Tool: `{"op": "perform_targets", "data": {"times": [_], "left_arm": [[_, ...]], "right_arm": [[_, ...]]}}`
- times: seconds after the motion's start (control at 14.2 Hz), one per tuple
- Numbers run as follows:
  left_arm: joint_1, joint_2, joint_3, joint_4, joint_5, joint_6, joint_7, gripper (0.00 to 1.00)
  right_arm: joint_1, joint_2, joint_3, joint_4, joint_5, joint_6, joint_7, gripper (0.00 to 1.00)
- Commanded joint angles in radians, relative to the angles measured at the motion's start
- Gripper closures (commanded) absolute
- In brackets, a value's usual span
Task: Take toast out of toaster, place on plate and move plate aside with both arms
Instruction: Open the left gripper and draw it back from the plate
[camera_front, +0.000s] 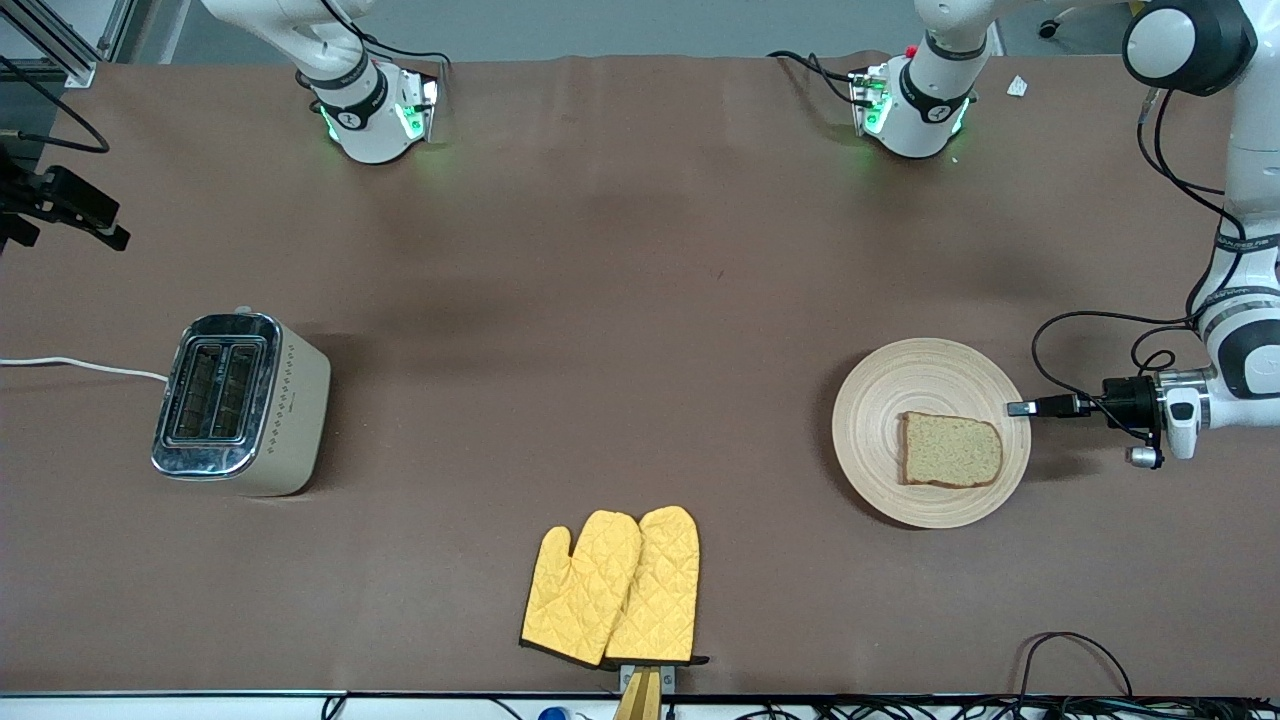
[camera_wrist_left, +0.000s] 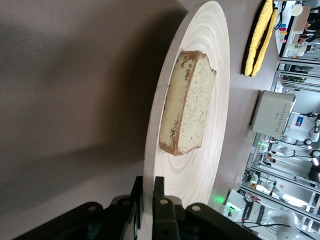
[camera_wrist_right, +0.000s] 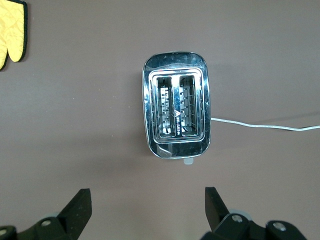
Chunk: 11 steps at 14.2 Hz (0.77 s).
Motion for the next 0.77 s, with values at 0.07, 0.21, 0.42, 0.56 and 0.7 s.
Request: {"op": "perform_targets", "data": {"times": [0.07,0.21,0.42,0.56,0.7], "left_arm": [[0.002,-0.008,-0.004,0.008,0.017,0.063,0.067,0.76],[0.0,-0.021,-0.006,0.033,0.043,0.074,0.065,0.12],[-0.01,-0.07,-0.017,0.091,0.089,0.074,0.052,0.0],[-0.055,-0.125,-0.02,0.116,0.124,0.074,0.012,0.0],[-0.09,-0.212,-0.02,0.117,0.175,0.074,-0.08,0.0]], "right_arm": [[-0.013,0.003,0.009,0.015,-0.009,-0.014,0.011,0.0],[-0.01,0.003,0.009,0.015,-0.009,-0.014,0.011,0.0],[-0.01,0.003,0.009,0.013,-0.009,-0.016,0.011,0.0],[-0.01,0.001,0.009,0.012,-0.009,-0.016,0.011,0.0],[-0.01,0.001,0.009,0.012,-0.009,-0.016,0.011,0.0]]}}
